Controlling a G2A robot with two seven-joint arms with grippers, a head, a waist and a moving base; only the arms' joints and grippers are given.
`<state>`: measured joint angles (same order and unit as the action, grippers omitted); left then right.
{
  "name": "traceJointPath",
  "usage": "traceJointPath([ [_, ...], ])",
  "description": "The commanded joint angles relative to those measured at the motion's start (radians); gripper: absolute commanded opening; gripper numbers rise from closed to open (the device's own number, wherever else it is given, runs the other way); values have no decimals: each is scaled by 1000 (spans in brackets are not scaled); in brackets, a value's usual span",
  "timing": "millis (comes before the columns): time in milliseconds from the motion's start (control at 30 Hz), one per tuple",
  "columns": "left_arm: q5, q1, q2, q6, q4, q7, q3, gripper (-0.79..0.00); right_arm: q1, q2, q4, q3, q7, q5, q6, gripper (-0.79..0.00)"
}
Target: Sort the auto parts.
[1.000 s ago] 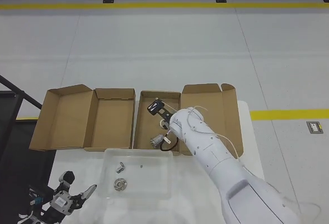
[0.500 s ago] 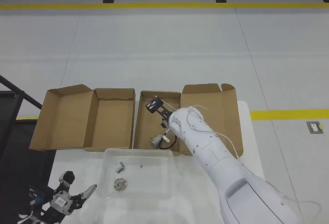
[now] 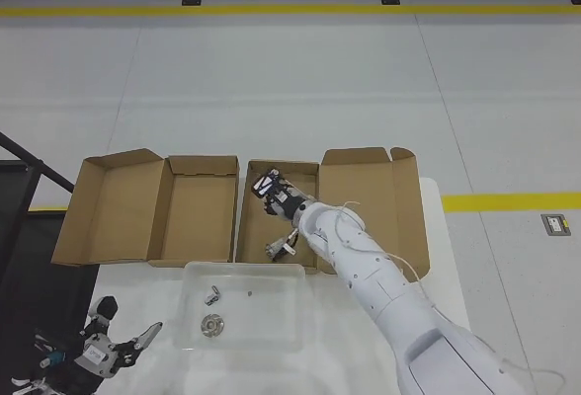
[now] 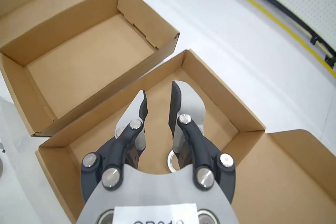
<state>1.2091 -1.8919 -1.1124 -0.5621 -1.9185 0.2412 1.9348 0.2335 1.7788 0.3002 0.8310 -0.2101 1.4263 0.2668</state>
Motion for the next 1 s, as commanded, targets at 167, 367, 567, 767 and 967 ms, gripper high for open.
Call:
traceJointPath([
  [167,302,-100,4,24,-144,21,25,0,138,-60,162,10,-294,111,-87,-573],
  [367,435,-126,0,117,-221,-25,-12,0,304,-141,418,74,-404,225,-111,-557],
  [567,494,-89,-4,181,-246,-111,-89,0,519,-225,792,185,-299,358,-39,-480],
  [767,557,-29,-8,224,-238,-209,-176,0,734,-274,1120,268,-136,450,39,0],
  [967,557,-29,-8,224,-238,-209,-176,0,734,-274,1120,268,-136,450,39,0],
])
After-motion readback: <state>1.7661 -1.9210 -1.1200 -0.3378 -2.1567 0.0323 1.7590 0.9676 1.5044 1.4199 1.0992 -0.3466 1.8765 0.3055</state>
